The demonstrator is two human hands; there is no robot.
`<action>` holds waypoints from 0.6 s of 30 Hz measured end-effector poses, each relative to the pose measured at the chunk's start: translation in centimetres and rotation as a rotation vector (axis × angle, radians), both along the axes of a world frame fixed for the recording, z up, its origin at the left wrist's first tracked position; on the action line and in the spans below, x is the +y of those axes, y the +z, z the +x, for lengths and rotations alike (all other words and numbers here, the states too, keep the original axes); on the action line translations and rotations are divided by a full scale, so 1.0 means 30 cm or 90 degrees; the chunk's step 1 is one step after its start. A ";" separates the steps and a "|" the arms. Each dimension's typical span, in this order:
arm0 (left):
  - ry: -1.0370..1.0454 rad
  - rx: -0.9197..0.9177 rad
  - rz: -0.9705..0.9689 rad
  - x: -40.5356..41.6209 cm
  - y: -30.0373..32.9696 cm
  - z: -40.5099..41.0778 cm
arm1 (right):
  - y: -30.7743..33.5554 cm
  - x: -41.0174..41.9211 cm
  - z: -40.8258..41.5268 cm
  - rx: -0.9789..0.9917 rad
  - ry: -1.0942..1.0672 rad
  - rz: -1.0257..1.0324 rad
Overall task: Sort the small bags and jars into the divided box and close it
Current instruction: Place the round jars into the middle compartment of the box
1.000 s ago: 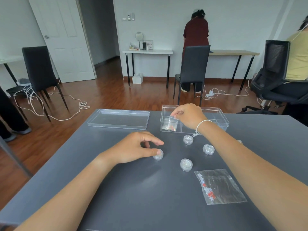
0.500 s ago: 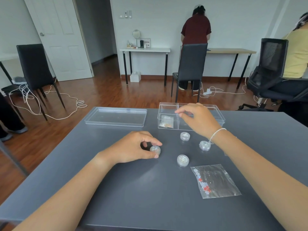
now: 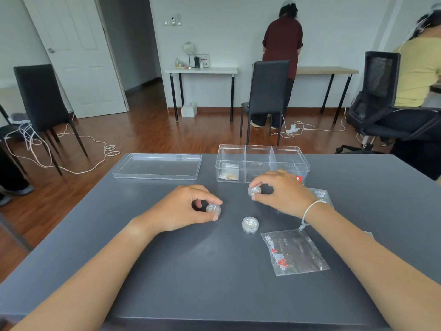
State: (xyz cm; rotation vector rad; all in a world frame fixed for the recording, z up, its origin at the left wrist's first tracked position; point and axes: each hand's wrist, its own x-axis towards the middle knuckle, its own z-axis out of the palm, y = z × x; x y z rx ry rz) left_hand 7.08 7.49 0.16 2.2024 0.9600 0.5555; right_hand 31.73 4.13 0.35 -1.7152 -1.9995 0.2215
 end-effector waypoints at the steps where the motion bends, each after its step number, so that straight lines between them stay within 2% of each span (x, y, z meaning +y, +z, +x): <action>1: 0.001 -0.003 0.001 0.000 0.000 0.001 | -0.001 0.001 0.001 0.005 -0.001 0.001; 9: 0.014 -0.035 0.029 0.011 0.011 0.022 | -0.007 0.003 0.010 0.051 -0.001 0.001; 18: 0.020 -0.091 0.108 0.075 0.115 0.122 | 0.057 -0.026 0.065 0.164 -0.005 0.040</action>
